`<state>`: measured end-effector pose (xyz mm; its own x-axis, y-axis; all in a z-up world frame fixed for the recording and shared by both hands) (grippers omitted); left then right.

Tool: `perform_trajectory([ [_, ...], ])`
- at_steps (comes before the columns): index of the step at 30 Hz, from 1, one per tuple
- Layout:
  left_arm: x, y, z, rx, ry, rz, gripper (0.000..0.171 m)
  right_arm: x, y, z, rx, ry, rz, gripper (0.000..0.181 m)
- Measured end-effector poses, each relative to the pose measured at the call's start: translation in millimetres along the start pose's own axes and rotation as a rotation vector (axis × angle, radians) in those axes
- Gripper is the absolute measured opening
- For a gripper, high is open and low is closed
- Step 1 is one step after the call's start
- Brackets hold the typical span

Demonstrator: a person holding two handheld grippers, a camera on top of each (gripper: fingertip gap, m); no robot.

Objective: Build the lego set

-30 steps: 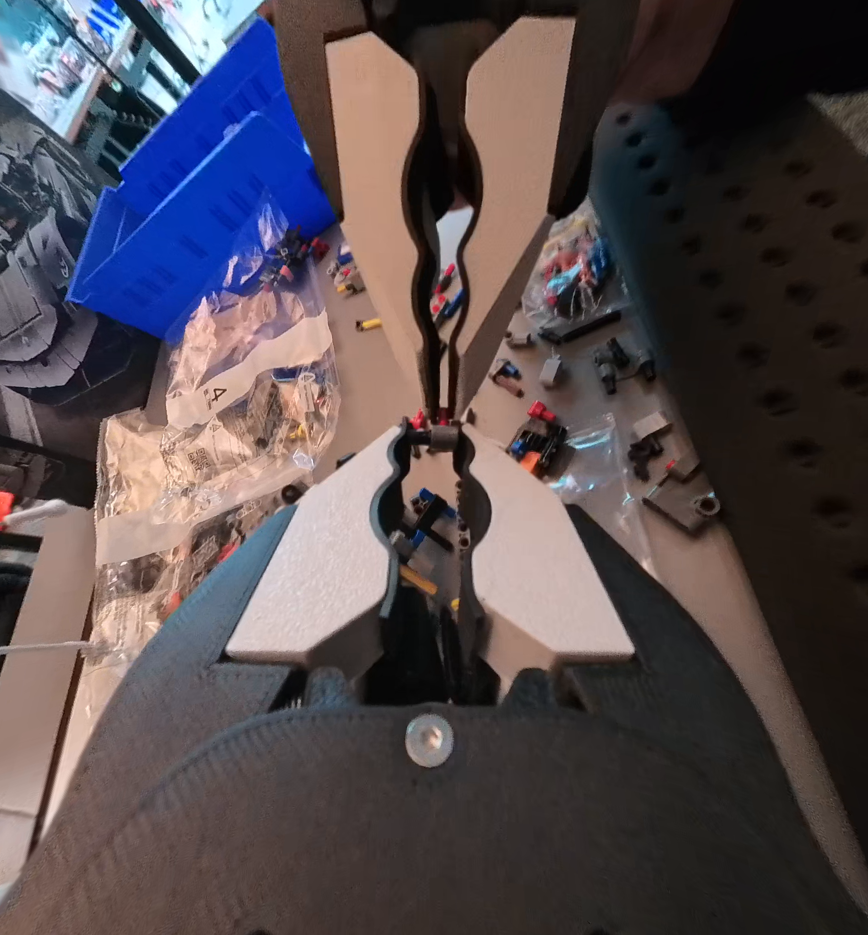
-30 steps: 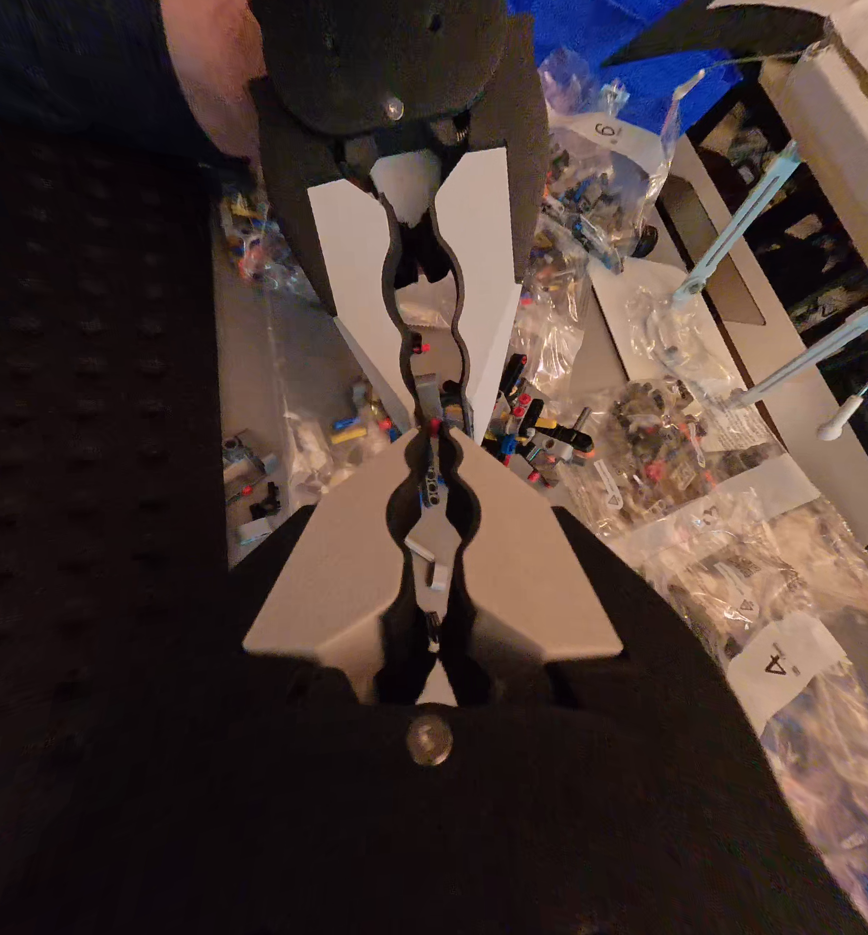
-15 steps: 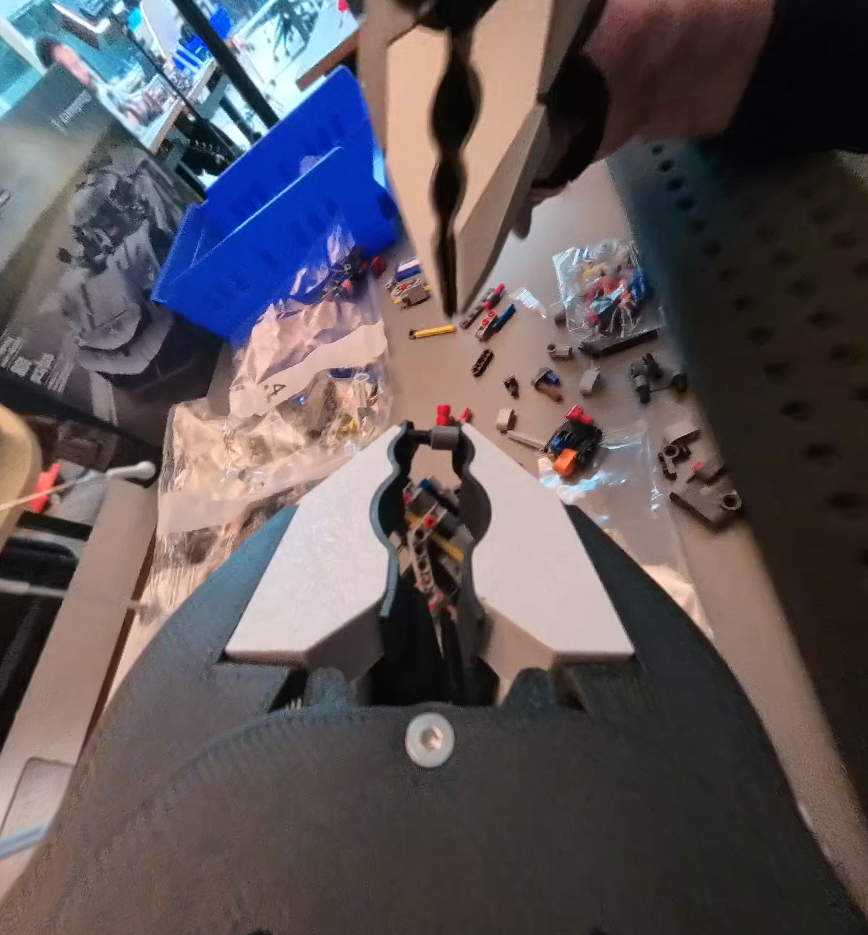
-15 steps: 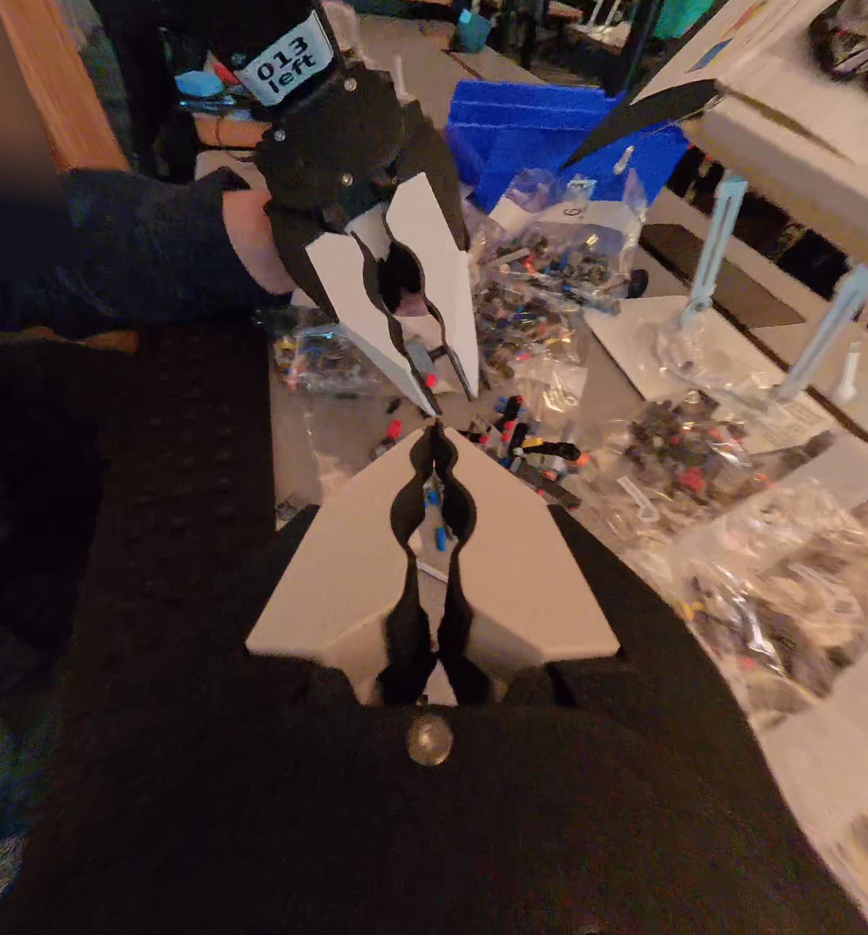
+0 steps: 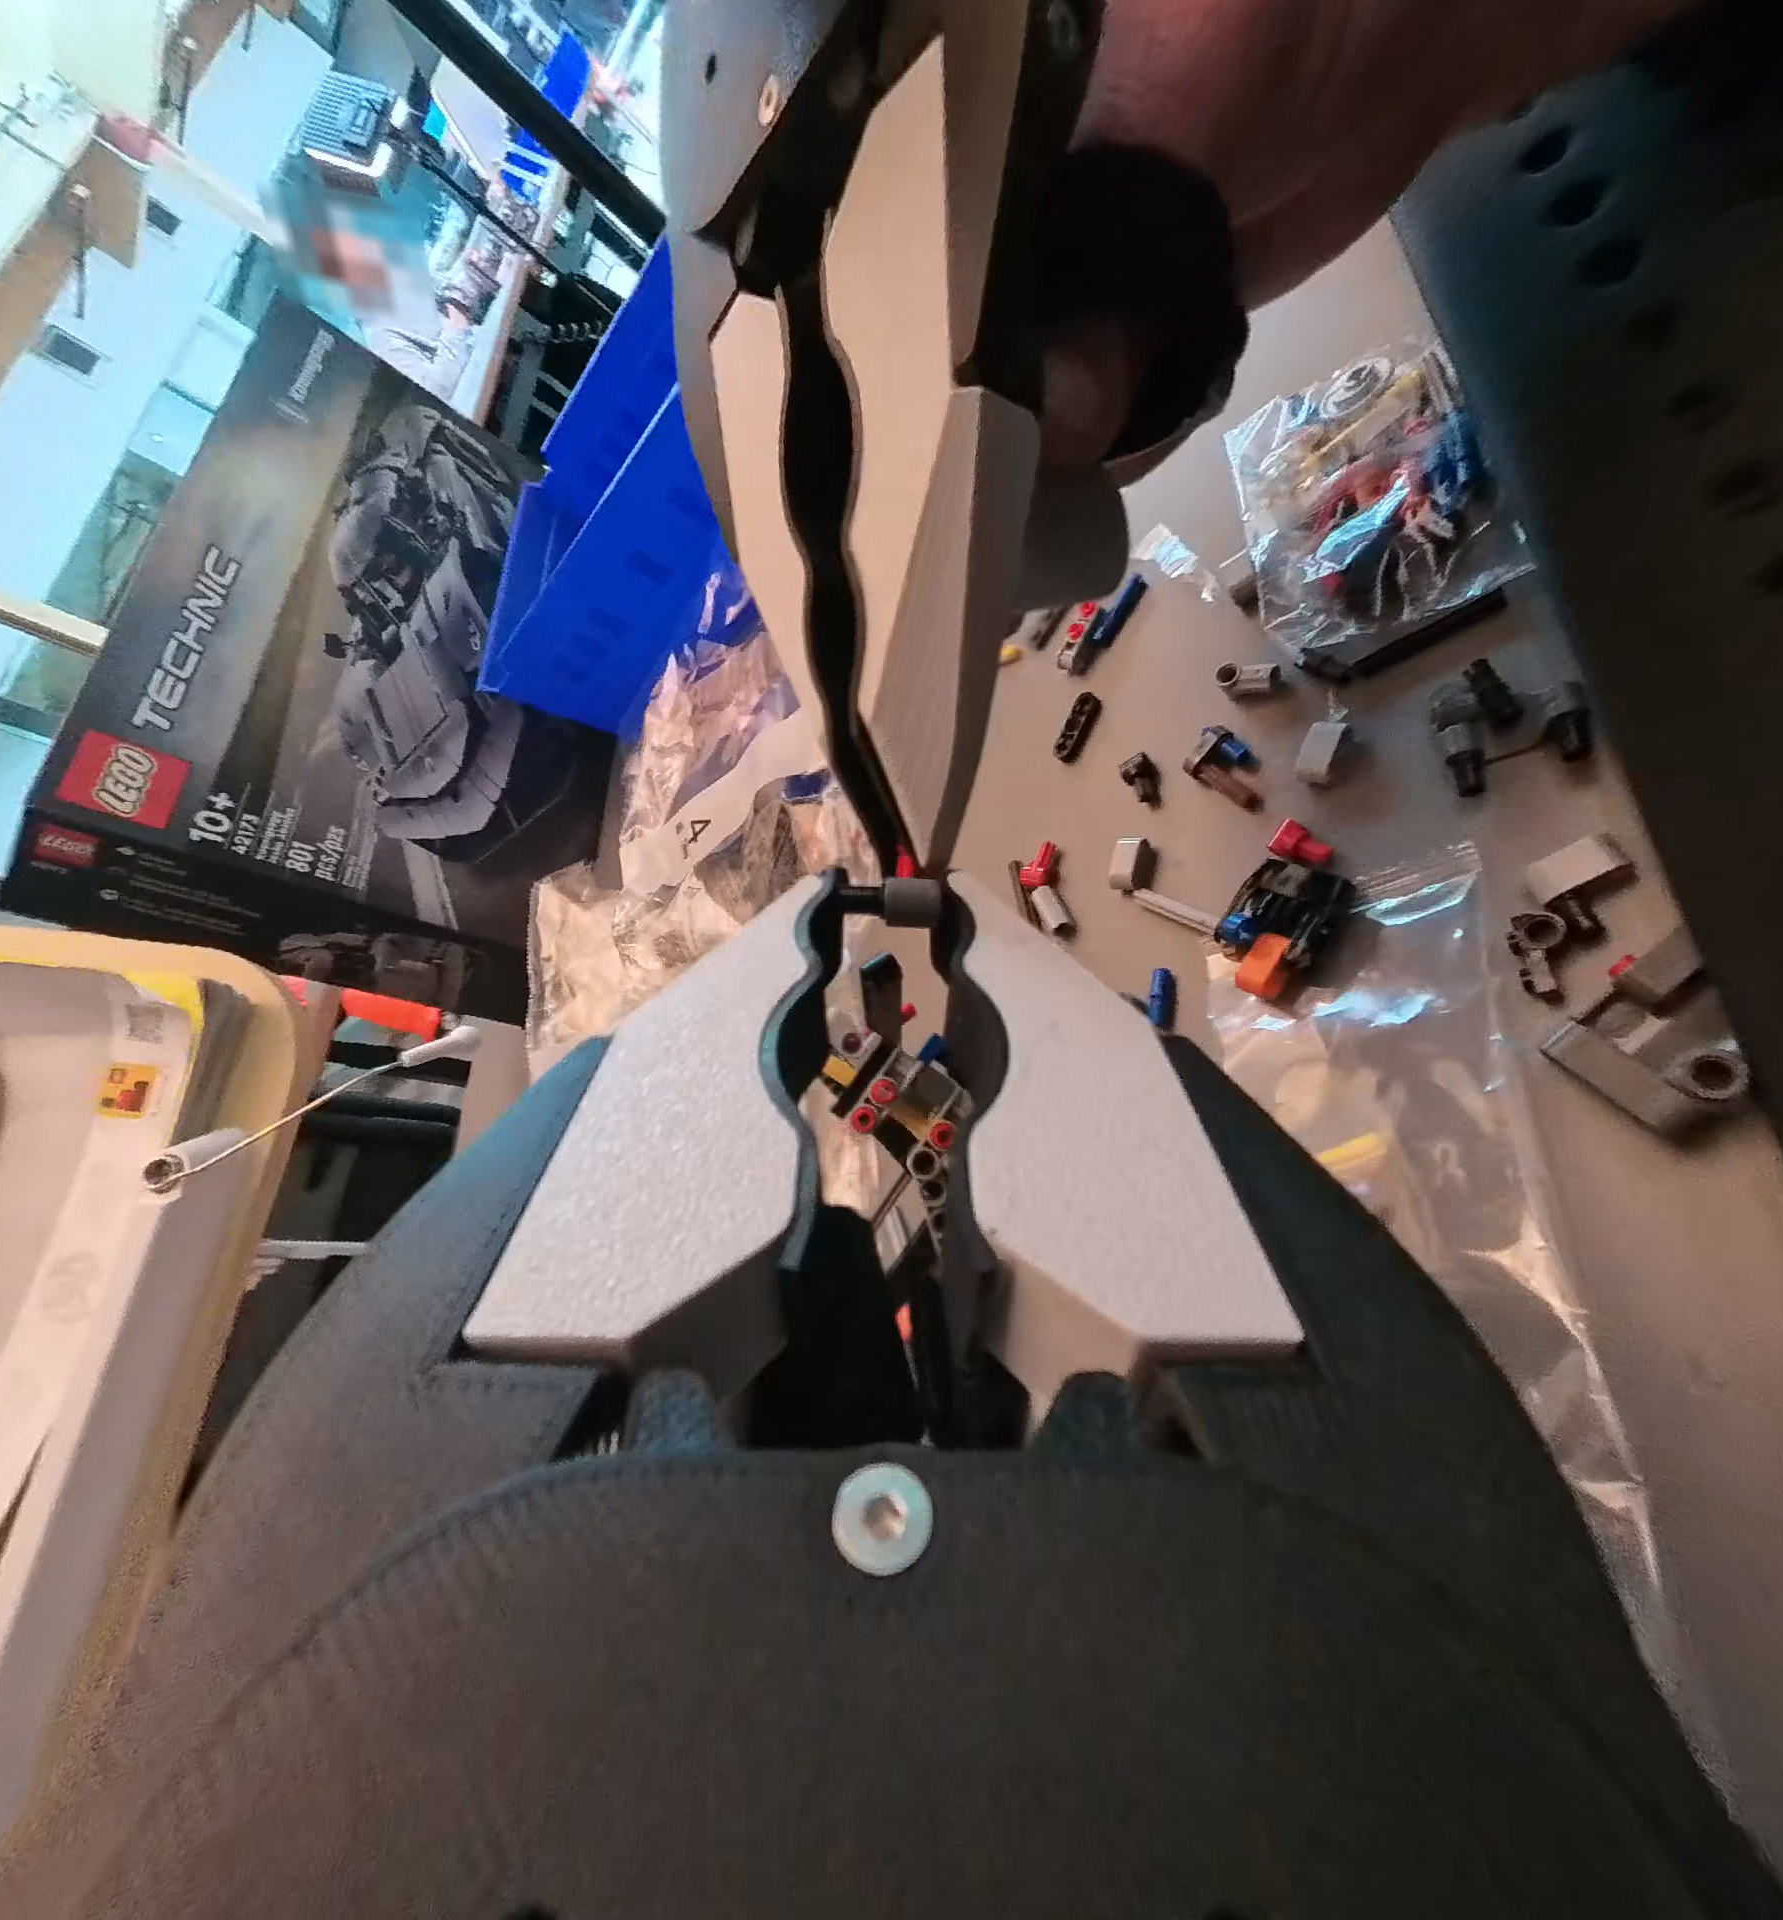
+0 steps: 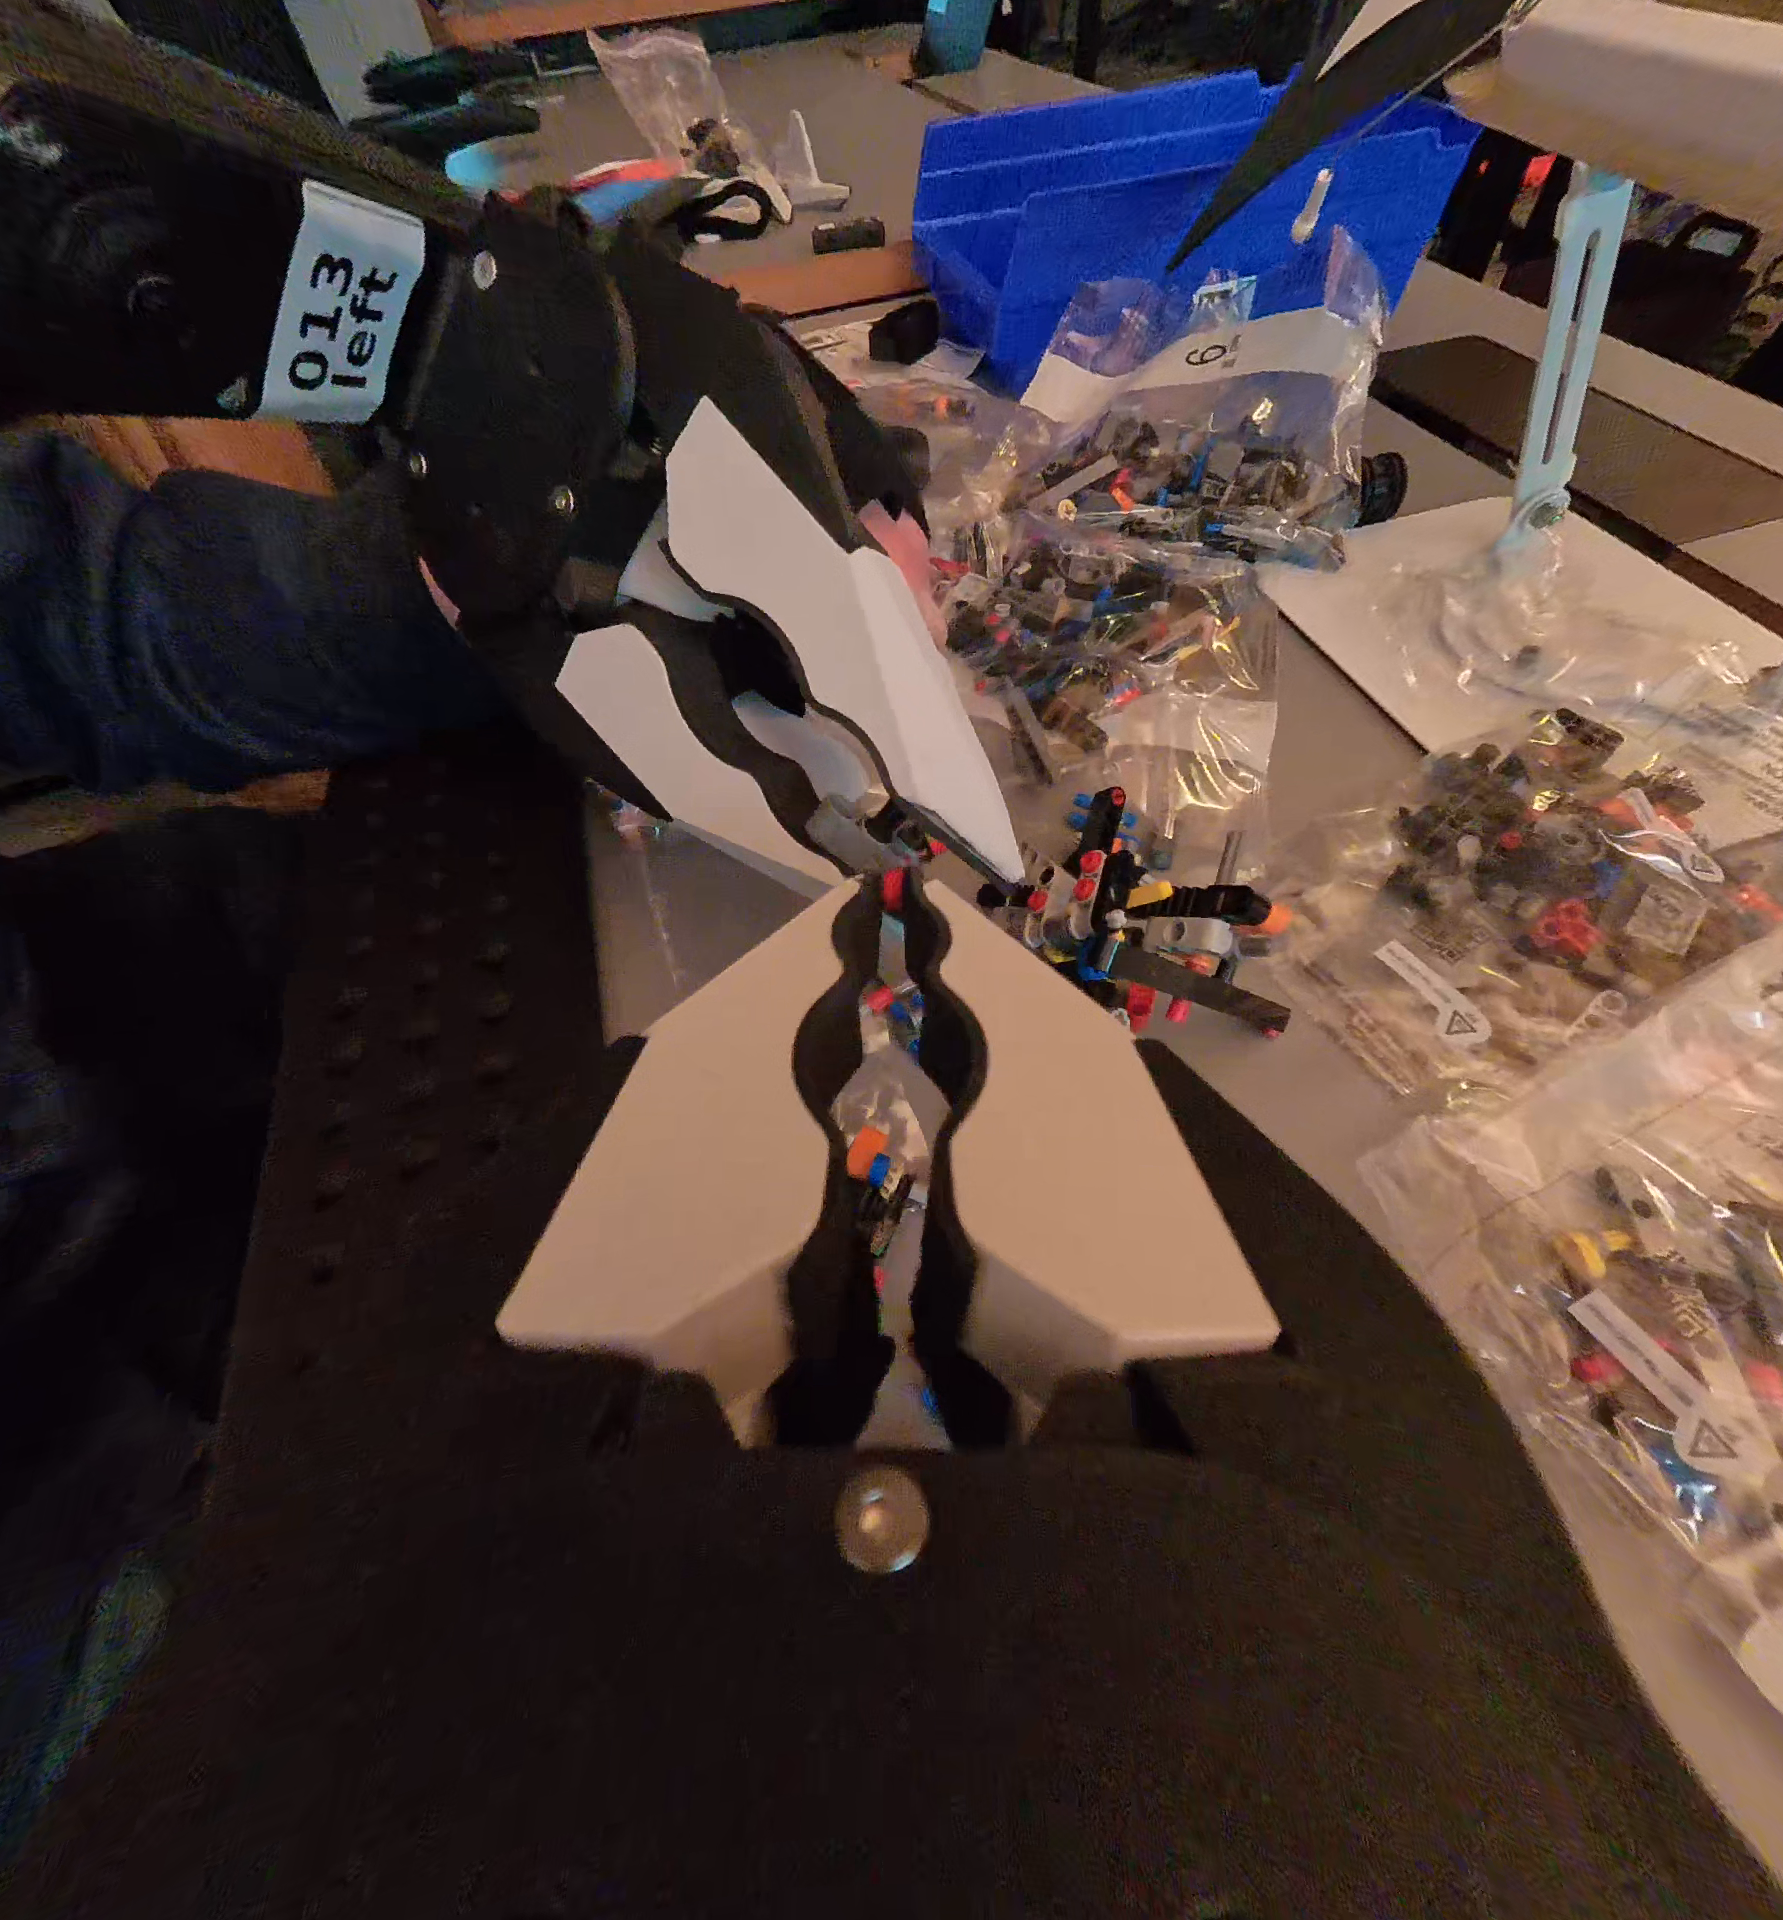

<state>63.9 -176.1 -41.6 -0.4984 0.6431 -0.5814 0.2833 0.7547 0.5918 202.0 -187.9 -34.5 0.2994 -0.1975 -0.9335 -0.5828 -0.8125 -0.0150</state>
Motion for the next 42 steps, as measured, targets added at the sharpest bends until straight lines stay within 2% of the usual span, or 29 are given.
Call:
perform_trajectory([
  [3,-2,-1,1,-0.035,0.039,0.036,0.015,0,-4,0,-0.016,0.011,0.057,0.001],
  [8,-5,-2,3,-0.076,0.114,0.068,0.015,-2,-1,-1,0.052,0.023,-0.019,0.000],
  [12,-8,2,-3,-0.071,0.098,0.022,0.013,-8,0,-13,0.093,-0.011,-0.052,0.000],
  [13,5,4,-6,-0.095,0.202,0.017,0.014,-10,-9,-32,0.134,-0.070,-0.020,0.000],
  [15,20,14,-23,-0.091,0.085,-0.114,0.015,-7,-34,-66,0.147,-0.209,0.112,0.000],
  [16,17,17,-27,-0.106,0.065,-0.102,0.015,-4,-37,-64,0.144,-0.159,0.115,0.000],
  [18,6,10,-15,-0.042,0.002,-0.048,0.015,8,-27,-37,0.035,0.006,0.056,0.001],
  [20,7,2,-5,-0.027,0.051,0.008,0.015,13,-16,-23,0.038,0.098,-0.025,0.001],
  [23,9,3,-7,0.006,-0.010,-0.026,0.015,25,-16,-13,-0.035,0.165,0.025,0.002],
  [25,8,1,-5,0.023,-0.026,-0.023,0.015,32,-16,-6,-0.030,0.238,0.018,0.017],
  [28,5,-3,0,0.059,-0.061,-0.021,0.015,26,-13,-3,-0.035,0.186,0.030,0.015],
  [31,1,-4,2,0.069,-0.096,-0.017,0.016,20,-10,-1,-0.109,0.122,0.083,0.013],
  [34,1,-4,2,0.068,-0.101,-0.023,0.016,23,-11,-1,-0.060,0.139,0.022,0.004],
  [38,-1,-3,1,0.054,-0.127,-0.026,0.016,13,-10,-3,-0.135,0.052,0.116,0.015],
  [42,-3,-1,-3,0.033,-0.176,-0.026,0.016,12,-16,-8,-0.204,-0.015,0.224,0.018],
])
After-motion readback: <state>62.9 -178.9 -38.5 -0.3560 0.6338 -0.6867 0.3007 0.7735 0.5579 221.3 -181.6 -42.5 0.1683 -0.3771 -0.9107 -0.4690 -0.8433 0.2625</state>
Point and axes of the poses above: each gripper's, where its closed fingertips meet, z out along the fingers, x out of its underside, y = z × x across the jaws, the point moved 9 cm from there along -z, back along the fingers, and after that the axes turned 15 degrees about x, right-handed, at the moved point
